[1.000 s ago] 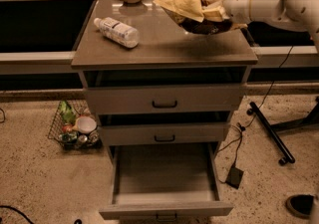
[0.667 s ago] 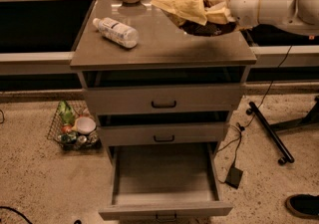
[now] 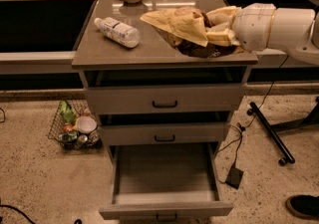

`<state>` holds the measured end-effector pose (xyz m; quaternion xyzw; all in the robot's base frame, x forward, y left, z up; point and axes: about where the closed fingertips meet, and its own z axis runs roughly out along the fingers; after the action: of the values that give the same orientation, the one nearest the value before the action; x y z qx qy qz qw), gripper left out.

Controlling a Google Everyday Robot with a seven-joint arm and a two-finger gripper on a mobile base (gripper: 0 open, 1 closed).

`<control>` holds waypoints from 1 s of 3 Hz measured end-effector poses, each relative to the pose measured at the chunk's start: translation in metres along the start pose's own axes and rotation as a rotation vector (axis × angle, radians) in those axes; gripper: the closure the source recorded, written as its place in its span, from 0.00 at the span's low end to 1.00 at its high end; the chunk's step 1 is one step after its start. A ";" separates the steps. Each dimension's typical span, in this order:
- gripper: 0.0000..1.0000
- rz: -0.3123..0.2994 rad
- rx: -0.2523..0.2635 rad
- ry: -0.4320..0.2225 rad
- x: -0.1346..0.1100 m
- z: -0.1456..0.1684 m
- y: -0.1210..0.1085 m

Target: Place brown chip bag into bottom drawer

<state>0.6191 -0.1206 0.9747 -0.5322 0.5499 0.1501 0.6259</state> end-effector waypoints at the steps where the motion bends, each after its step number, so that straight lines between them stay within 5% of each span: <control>1: 1.00 0.000 0.000 0.000 0.000 0.000 0.000; 3: 1.00 -0.031 -0.096 0.031 -0.017 0.000 0.050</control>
Offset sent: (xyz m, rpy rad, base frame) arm -0.0244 0.0177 -0.0146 -0.0500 0.0249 0.0764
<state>0.5748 -0.0947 0.9641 -0.5723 0.5434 0.1582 0.5934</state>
